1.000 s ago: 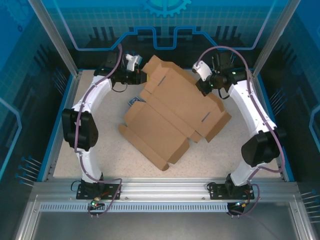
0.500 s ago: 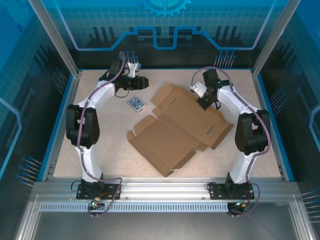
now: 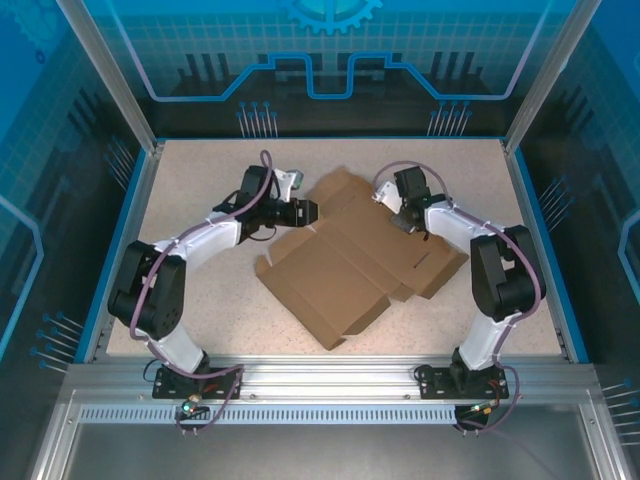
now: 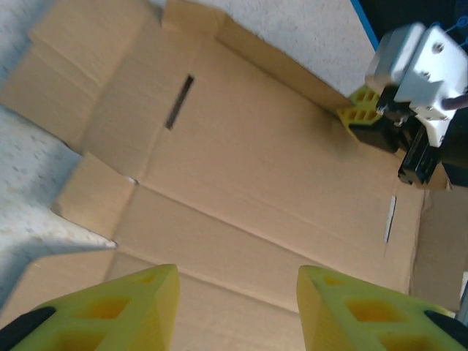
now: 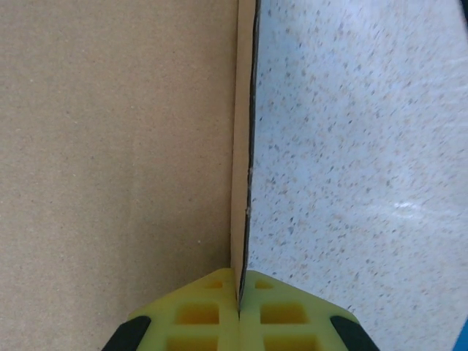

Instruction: Fold the paper box

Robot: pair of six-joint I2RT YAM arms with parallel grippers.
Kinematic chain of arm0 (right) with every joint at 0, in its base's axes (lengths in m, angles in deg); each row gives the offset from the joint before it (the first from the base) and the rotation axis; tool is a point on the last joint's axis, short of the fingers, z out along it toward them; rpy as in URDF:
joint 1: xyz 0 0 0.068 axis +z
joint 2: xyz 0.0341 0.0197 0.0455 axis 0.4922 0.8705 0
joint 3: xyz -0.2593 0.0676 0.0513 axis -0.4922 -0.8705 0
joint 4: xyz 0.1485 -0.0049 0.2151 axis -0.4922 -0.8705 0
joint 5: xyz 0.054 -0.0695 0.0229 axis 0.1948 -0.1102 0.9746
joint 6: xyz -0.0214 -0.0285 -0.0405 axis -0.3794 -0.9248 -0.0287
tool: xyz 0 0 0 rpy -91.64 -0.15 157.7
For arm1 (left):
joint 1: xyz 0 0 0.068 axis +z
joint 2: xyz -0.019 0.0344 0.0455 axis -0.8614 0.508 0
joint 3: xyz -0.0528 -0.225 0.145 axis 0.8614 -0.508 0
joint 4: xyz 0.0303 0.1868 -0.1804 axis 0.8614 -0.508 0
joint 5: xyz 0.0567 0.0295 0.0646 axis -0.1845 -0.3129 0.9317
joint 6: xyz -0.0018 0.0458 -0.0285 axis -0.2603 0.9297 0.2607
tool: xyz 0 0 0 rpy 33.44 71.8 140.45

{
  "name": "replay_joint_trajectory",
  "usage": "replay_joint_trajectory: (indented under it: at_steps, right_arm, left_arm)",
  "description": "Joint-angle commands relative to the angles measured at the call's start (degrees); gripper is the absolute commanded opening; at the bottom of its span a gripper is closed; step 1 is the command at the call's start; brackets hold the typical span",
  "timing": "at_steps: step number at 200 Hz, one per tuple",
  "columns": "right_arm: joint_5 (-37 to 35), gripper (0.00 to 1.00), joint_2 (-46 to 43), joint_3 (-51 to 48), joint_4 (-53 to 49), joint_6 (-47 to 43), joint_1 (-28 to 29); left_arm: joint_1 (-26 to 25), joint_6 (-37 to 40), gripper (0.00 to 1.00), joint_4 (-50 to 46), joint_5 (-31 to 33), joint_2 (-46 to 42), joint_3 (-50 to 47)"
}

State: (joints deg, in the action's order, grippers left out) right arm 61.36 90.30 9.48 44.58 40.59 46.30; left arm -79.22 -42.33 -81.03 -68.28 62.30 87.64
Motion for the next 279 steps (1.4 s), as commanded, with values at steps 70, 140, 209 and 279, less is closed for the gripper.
replay_joint_trajectory:
  at_steps: [70,140,209,279]
  right_arm:
    - [14.38,0.00,-5.87,7.48,-15.72,3.42,-1.46]
    - [16.49,0.00,-6.93,12.71,-24.05,9.23,-2.65]
    - [14.98,0.00,-4.52,15.40,-24.98,10.37,-3.61]
    - [16.15,0.00,-5.51,15.55,-25.36,11.41,-3.98]
  left_arm:
    - [-0.79,2.52,0.51,5.81,1.11,-0.74,-3.51]
    - [-11.08,9.29,0.51,12.69,4.47,3.56,-6.15]
    - [-16.14,9.93,0.51,17.19,6.79,11.87,-4.89]
    - [-19.14,9.48,0.45,19.56,11.01,19.21,-1.54]
